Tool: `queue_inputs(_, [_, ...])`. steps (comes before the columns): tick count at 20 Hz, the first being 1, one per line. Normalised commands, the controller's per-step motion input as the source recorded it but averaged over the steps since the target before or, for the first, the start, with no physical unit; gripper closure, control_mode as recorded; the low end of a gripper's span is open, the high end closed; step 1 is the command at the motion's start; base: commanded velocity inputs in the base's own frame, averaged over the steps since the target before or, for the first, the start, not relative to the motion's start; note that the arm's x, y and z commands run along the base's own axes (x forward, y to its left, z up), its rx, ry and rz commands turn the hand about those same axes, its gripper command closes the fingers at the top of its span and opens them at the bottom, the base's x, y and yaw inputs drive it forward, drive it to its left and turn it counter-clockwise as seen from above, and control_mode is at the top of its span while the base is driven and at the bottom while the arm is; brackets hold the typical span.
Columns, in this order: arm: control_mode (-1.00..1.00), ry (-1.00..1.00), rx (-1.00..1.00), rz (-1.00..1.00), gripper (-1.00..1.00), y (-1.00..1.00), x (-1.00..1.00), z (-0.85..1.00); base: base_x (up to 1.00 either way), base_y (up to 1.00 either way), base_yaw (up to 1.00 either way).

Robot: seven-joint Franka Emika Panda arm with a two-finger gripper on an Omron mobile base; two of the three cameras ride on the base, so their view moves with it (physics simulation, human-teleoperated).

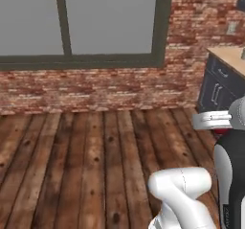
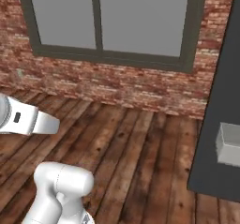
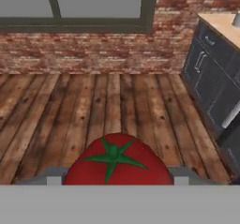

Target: Gather the tomato and garlic from the fridge and place them on a tray on the dining counter. Then gather the fish and chicken drumstick from the fridge and place them on the other tray.

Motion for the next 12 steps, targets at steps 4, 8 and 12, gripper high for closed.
queue_inputs(4, [1.00, 0.00, 0.00, 0.00, 1.00, 0.00, 0.00, 0.00, 0.00, 0.00, 1.00])
queue_inputs(8, [1.00, 0.00, 0.00, 0.00, 1.00, 0.00, 0.00, 0.00, 0.00, 0.00, 1.00])
queue_inputs(12, [1.00, 0.00, 0.00, 0.00, 1.00, 0.00, 0.00, 0.00, 0.01, 0.00, 1.00])
